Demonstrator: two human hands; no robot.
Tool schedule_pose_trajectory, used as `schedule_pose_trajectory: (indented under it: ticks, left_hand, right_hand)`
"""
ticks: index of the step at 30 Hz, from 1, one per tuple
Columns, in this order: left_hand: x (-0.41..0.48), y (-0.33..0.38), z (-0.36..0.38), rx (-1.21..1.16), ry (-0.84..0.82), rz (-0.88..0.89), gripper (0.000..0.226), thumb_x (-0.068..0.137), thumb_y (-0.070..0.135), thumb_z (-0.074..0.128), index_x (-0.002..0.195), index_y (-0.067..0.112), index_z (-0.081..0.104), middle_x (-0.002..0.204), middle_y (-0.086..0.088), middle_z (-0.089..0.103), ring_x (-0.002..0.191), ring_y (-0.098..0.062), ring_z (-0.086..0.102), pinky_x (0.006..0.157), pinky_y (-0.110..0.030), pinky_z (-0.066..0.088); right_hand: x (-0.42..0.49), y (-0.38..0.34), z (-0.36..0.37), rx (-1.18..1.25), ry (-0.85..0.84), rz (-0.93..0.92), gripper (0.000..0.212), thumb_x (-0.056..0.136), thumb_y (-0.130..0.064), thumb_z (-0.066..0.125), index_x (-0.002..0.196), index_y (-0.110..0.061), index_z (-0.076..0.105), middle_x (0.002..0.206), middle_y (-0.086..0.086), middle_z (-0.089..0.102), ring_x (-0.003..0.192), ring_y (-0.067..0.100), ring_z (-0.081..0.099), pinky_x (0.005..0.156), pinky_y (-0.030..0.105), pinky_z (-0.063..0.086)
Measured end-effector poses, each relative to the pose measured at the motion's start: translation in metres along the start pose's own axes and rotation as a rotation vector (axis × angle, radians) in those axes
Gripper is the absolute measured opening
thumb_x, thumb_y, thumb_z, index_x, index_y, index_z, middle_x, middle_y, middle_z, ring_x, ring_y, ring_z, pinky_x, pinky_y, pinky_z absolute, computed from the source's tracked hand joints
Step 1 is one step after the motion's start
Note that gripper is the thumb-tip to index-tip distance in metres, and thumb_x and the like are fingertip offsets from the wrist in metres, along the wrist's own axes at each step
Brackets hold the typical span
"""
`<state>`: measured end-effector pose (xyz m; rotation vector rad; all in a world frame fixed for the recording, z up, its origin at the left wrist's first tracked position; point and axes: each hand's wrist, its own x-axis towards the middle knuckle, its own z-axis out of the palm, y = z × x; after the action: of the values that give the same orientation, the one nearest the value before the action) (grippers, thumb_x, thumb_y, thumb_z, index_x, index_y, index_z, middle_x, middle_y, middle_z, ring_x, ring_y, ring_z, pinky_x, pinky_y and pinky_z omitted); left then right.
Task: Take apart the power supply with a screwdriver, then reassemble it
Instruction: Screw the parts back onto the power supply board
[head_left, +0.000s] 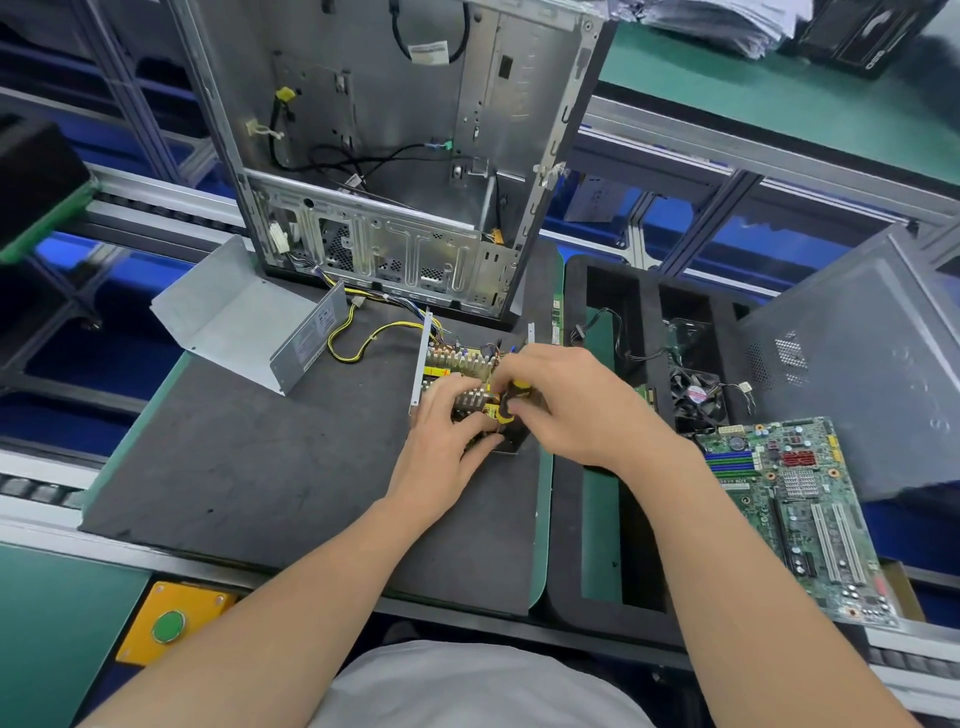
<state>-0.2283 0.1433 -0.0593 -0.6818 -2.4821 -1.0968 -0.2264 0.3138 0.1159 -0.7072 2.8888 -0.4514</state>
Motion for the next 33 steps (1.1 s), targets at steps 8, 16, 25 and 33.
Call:
schedule_pose_trajectory:
  ticks: [8, 16, 25, 33]
  left_hand:
    - [-0.001, 0.000, 0.002, 0.024, -0.030, -0.016, 0.017, 0.094, 0.037, 0.073, 0.097, 0.020, 0.072, 0.144, -0.003, 0.046, 0.146, -0.023, 0.033, 0.121, -0.018, 0.011]
    - [-0.001, -0.005, 0.006, 0.008, 0.006, 0.009, 0.011, 0.096, 0.032, 0.074, 0.099, 0.020, 0.073, 0.143, -0.003, 0.046, 0.144, -0.026, 0.036, 0.120, -0.025, 0.022]
    - [-0.003, -0.007, 0.006, 0.020, -0.003, 0.032, 0.012, 0.098, 0.032, 0.069, 0.098, 0.021, 0.072, 0.145, -0.006, 0.045, 0.146, -0.028, 0.033, 0.121, -0.030, 0.022]
    - [-0.001, -0.006, 0.006, 0.013, -0.016, 0.007, 0.013, 0.093, 0.034, 0.075, 0.096, 0.021, 0.072, 0.144, -0.003, 0.046, 0.146, -0.027, 0.034, 0.119, -0.036, 0.029]
  right_hand:
    - [0.012, -0.005, 0.018, -0.072, 0.197, 0.353, 0.044, 0.094, -0.049, 0.066, 0.072, -0.014, 0.053, 0.060, 0.004, 0.053, 0.065, 0.030, 0.056, 0.055, 0.036, 0.045]
    - [0.001, -0.007, 0.003, -0.100, 0.085, 0.110, 0.023, 0.094, -0.047, 0.064, 0.097, -0.025, 0.070, 0.089, -0.008, 0.059, 0.086, 0.021, 0.061, 0.071, 0.040, 0.055]
    - [0.001, -0.005, -0.003, -0.082, 0.011, 0.066, 0.017, 0.099, -0.027, 0.068, 0.110, -0.016, 0.074, 0.094, 0.002, 0.068, 0.094, 0.024, 0.064, 0.080, 0.035, 0.049]
    - [0.005, -0.013, 0.019, -0.134, 0.181, 0.352, 0.048, 0.095, -0.056, 0.060, 0.077, -0.012, 0.057, 0.063, 0.009, 0.057, 0.068, 0.035, 0.060, 0.062, 0.042, 0.053]
